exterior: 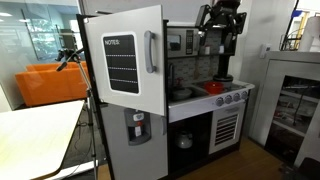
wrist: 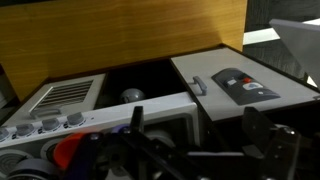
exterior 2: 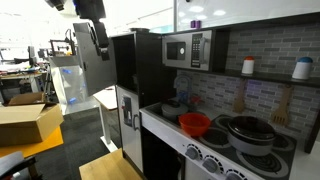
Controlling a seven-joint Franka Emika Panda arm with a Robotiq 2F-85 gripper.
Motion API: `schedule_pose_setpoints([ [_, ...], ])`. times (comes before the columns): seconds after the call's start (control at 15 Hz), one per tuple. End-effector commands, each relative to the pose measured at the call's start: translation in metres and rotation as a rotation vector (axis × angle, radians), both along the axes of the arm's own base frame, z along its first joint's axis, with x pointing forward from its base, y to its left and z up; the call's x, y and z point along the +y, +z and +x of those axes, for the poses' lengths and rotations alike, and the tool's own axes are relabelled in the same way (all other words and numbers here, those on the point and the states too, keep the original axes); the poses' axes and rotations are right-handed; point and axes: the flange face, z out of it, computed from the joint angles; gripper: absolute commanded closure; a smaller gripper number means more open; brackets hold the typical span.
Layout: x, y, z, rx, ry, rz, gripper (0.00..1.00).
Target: Open the microwave door
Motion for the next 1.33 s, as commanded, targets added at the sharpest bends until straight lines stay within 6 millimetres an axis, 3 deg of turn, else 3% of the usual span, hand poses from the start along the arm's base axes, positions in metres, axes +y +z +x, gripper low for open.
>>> schedule_pose_setpoints([
  [0.0,-0.005,-0.007,0.020,-0.080,-0.022,-0.028,0.00],
  [0.4,-0.020,-0.007,0.041,-0.166,-0.042,-0.088,0.00],
  [0.8,-0.053,0.014,0.046,-0.206,-0.117,-0.108,0.00],
  [1.27,-0.097,0.008,0.057,-0.188,-0.254,-0.001,0.00],
])
